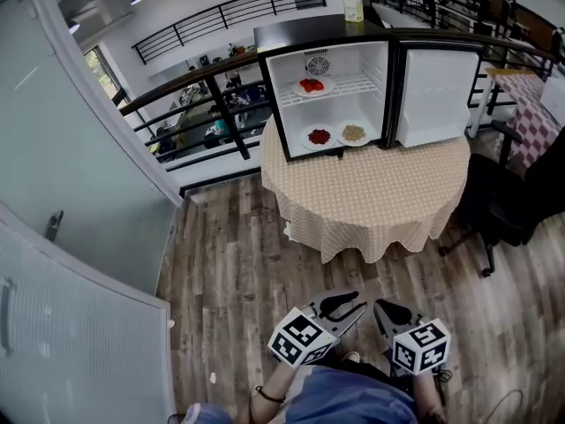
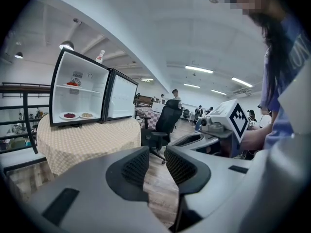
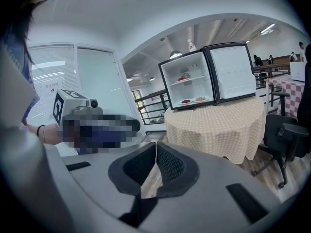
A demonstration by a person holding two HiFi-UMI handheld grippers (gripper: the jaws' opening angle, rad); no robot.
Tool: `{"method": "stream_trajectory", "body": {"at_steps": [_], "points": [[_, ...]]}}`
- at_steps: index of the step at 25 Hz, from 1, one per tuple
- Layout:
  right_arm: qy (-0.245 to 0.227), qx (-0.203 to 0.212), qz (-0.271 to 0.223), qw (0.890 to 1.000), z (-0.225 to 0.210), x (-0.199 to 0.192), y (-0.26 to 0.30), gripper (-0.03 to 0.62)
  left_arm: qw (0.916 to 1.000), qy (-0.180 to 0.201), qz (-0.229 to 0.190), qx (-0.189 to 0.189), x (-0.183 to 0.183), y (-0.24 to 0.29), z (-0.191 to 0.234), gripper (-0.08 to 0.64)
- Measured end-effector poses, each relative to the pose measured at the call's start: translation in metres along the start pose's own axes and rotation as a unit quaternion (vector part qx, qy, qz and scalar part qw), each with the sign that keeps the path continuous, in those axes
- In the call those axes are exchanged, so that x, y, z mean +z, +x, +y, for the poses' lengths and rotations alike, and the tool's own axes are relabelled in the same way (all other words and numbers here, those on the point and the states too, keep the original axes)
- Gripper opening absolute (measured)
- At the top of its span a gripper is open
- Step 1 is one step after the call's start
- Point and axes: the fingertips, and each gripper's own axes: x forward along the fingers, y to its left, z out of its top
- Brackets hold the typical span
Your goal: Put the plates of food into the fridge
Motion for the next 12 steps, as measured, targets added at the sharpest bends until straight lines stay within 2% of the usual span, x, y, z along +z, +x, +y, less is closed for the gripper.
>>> {"method": "stream_trajectory", "body": {"at_steps": [12], "points": [[-0.011,0.017,-0.020,1.000,0.034,-0.008,-0.024,0.021,0.9997,0.000,-0.005,0.024,-0.015,-0.031,-0.033,0.120]]}}
